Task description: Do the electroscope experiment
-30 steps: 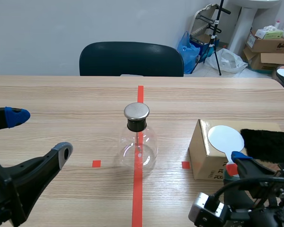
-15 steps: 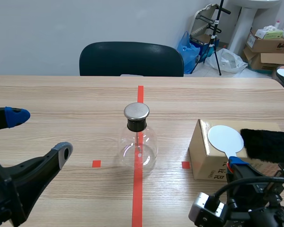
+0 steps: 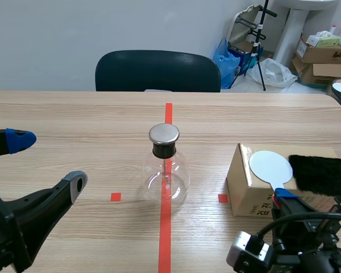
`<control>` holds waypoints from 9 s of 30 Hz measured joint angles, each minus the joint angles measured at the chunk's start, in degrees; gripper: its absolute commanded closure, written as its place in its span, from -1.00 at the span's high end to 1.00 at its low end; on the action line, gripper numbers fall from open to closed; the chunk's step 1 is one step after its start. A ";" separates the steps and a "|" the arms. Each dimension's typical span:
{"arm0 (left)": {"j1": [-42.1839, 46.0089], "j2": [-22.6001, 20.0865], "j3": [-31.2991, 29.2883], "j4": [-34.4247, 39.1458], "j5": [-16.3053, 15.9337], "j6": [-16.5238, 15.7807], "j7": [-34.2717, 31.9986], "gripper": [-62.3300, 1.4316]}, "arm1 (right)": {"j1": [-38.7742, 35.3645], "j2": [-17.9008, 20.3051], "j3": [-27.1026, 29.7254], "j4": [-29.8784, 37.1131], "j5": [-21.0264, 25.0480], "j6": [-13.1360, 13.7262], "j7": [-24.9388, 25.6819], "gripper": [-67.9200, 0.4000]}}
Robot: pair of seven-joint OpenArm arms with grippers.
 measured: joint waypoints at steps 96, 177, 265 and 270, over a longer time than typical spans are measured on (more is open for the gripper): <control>0.00 0.00 0.00 0.00 0.00 0.00 0.00 1.00 | 0.00 0.00 0.00 0.00 0.00 0.00 0.00 -0.96; -49.03 1.40 40.65 -52.48 10.82 -4.61 -13.18 -0.86 | 17.77 7.78 -30.34 5.57 -8.48 3.69 -33.40 -0.96; -49.03 1.40 40.65 -52.48 10.82 -4.61 -13.18 -0.86 | 17.77 7.78 -30.34 5.57 -8.46 3.69 -33.40 -0.96; -49.03 1.42 40.65 -52.48 10.82 -4.61 -13.18 -0.86 | 17.77 7.78 -30.34 5.57 -8.46 3.69 -33.40 -0.96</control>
